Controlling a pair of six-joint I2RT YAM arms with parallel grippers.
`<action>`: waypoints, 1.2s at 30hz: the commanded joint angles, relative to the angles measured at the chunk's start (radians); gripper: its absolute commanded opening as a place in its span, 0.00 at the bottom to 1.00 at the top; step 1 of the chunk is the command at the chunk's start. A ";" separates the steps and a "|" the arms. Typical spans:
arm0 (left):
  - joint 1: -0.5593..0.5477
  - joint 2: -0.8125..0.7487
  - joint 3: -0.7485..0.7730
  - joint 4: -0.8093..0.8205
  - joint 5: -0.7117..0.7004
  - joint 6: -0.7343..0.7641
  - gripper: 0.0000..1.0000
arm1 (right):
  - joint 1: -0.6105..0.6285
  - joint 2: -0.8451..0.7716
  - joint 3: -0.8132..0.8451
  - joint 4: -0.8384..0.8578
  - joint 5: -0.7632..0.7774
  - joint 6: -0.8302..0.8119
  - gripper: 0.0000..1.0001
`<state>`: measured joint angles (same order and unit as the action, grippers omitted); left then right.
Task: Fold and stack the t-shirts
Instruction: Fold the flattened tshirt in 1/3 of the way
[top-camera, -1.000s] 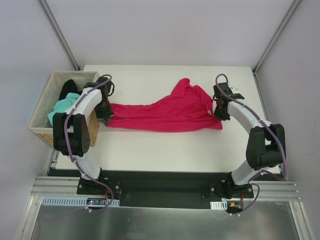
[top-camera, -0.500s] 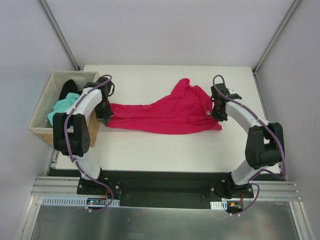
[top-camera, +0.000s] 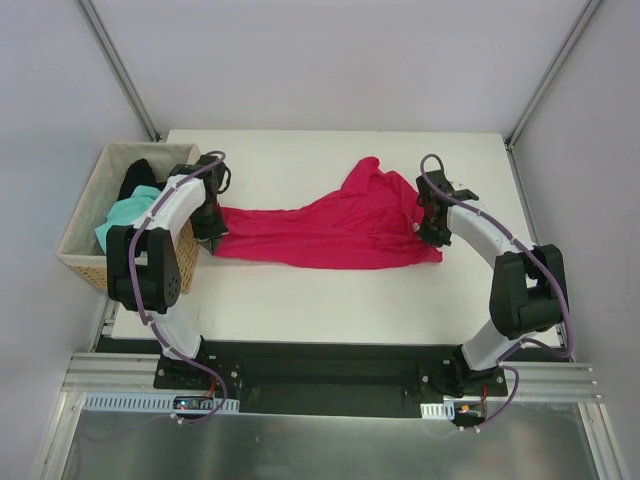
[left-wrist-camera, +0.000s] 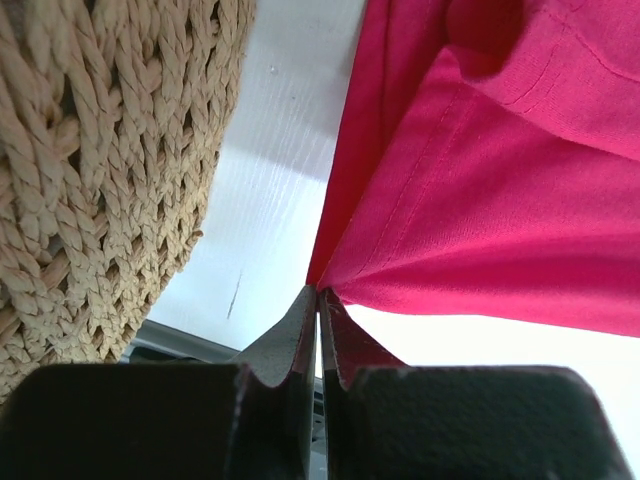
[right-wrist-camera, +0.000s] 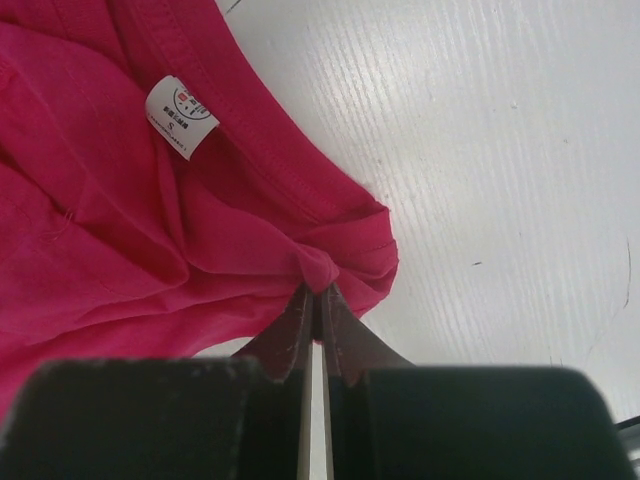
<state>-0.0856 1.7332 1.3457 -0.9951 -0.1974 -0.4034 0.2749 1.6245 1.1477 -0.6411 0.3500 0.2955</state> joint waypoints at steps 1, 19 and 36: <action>-0.003 0.005 0.026 -0.056 0.004 -0.009 0.00 | 0.006 -0.003 0.000 -0.034 -0.008 0.031 0.01; -0.013 0.003 0.029 -0.059 0.007 0.009 0.23 | 0.023 -0.012 0.023 -0.064 0.015 0.060 0.44; -0.019 0.008 0.204 -0.050 0.056 0.041 0.52 | 0.033 -0.015 0.221 -0.114 0.083 -0.024 0.26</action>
<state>-0.0925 1.7473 1.4979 -1.0286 -0.1810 -0.3866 0.3012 1.6230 1.3273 -0.7238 0.4156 0.2893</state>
